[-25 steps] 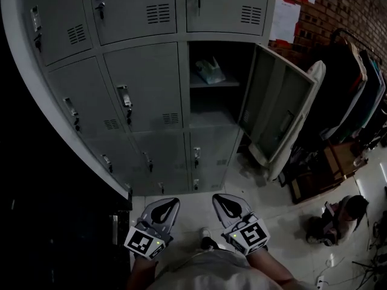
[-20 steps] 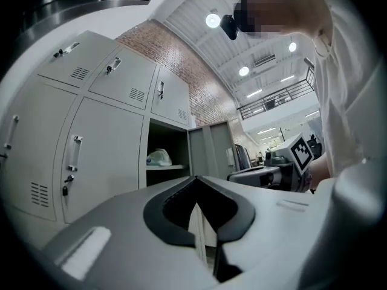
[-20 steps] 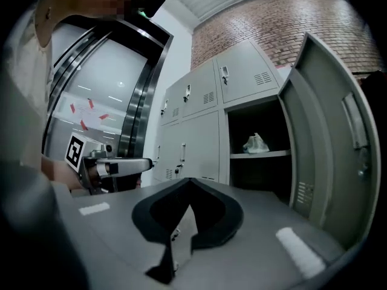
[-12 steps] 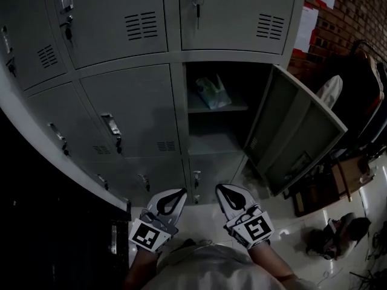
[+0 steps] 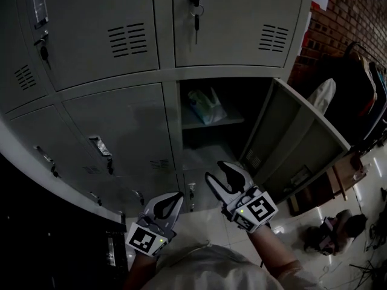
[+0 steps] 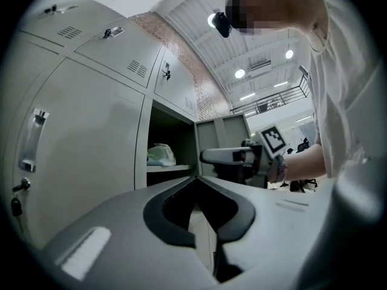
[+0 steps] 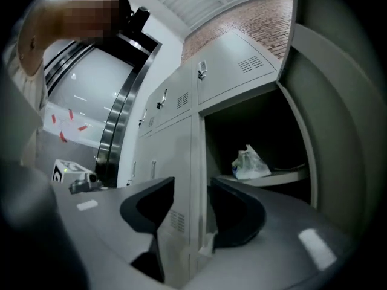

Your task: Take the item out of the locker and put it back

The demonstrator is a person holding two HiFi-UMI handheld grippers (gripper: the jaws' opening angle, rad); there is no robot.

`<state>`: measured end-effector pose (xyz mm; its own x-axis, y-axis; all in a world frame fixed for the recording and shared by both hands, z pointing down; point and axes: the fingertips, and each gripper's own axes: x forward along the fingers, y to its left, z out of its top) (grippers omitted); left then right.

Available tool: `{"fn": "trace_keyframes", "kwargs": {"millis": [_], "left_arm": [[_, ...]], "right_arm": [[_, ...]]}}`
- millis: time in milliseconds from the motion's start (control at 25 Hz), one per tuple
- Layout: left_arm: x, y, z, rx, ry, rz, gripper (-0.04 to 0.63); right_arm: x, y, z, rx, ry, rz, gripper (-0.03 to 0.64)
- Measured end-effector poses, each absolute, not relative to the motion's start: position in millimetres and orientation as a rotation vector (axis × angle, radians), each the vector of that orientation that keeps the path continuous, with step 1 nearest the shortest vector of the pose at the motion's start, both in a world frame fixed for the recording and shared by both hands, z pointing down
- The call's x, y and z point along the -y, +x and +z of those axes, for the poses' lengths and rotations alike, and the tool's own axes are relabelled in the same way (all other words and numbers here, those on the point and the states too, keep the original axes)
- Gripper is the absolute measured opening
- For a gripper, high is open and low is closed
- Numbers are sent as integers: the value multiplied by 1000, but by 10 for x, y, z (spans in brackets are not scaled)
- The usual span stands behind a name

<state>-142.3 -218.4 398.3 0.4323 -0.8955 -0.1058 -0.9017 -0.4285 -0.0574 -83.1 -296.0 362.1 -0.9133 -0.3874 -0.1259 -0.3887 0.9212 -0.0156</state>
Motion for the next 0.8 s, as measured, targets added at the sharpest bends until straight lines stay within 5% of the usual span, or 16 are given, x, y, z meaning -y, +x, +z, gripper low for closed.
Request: {"fn": "trace_keyframes", "kwargs": {"millis": [120,240,560,640,800], "left_arm": [[2271,-1527,4054,-1646,-2569,87,3],[2317,-1540,4159,-1645,-2592,47,3],[2435,-1752,4181,-1688,-2588,60,3],[2457,-1793,4189,-1704,-2589,64,3],[2484,-1825,4186,-1710,-2595,59,3]], "right_arm": [[3523,-981,3278,-2933,-693,135,294],[4080,-1116,3051,-2935,-834,222,357],[4858,-1429,3132,-2983,-1018,150,390],[4911,-1452,3213,-2996,-1046,118,363],[4923,-1417,3264,-2997,-1106,199,66]]}}
